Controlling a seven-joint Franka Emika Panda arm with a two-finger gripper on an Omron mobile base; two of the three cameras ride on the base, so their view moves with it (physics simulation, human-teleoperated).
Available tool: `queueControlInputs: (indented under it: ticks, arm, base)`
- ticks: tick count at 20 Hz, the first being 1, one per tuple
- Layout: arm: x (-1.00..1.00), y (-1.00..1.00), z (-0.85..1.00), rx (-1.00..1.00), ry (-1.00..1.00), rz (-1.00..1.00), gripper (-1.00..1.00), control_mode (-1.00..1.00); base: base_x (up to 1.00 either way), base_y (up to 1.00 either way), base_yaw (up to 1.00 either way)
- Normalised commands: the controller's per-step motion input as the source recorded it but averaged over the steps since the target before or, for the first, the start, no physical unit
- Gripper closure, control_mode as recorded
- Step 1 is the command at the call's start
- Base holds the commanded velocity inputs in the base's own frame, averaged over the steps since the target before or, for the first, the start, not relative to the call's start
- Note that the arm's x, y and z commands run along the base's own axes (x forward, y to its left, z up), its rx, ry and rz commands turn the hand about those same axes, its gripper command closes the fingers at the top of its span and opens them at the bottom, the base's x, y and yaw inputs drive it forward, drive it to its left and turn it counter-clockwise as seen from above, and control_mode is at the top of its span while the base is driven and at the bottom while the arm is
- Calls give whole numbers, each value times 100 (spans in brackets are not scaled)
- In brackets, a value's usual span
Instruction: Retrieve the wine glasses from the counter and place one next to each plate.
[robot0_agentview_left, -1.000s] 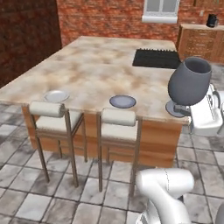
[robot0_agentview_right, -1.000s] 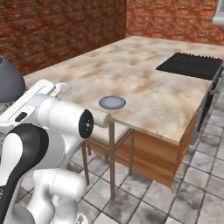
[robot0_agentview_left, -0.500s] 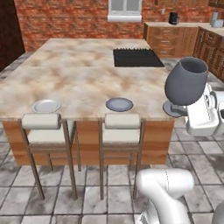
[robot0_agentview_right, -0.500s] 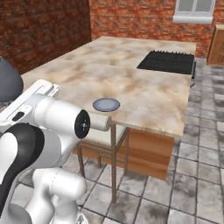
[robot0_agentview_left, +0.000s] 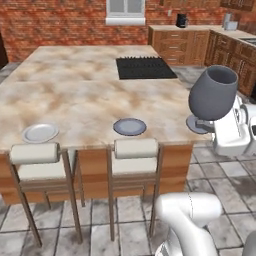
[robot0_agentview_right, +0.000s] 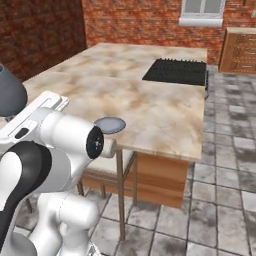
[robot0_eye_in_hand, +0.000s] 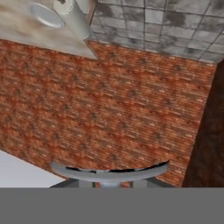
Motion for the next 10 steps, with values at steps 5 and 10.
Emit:
queueControlInputs:
  ticks: [5,10]
  arm:
    - [0,0,0,0,0,0,100,100]
    - [0,0,0,0,0,0,100,100]
  base:
    - [58,0,-28]
    - [47,8,-34]
